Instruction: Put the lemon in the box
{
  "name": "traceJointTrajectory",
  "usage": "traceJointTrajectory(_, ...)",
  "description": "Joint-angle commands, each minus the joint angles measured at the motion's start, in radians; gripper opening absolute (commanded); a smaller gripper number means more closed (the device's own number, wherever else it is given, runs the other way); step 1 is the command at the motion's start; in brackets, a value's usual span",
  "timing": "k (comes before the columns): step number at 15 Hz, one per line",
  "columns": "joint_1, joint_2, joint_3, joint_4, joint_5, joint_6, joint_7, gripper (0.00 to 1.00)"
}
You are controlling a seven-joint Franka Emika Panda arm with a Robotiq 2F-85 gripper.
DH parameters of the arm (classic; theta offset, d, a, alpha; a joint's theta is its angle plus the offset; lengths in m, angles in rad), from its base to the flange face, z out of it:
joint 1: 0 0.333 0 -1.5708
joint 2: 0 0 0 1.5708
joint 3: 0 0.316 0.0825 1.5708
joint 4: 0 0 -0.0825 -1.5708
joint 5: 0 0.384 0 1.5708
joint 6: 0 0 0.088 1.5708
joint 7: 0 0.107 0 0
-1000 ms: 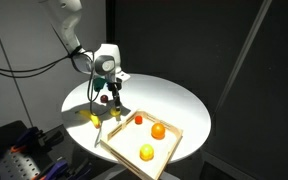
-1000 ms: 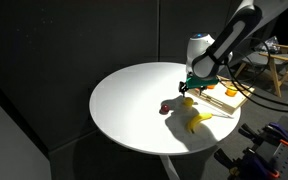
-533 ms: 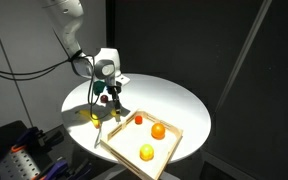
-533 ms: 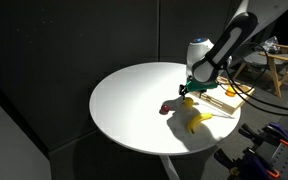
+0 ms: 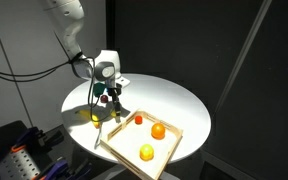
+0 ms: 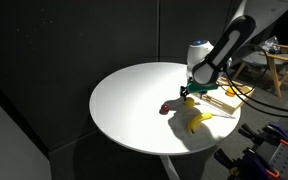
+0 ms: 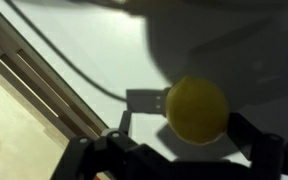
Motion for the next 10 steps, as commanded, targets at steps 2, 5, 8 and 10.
traceJointTrajectory(2, 0.010, 0.004, -0.014, 0.000, -0.009, 0.011, -0.016, 0.59)
traceJointTrajectory(5, 0.013, 0.001, -0.015, -0.002, -0.009, 0.008, -0.017, 0.34)
traceJointTrajectory(8, 0.024, -0.029, -0.015, -0.013, -0.015, -0.011, -0.022, 0.34)
traceJointTrajectory(10, 0.033, -0.061, -0.010, -0.027, -0.017, -0.033, -0.030, 0.34)
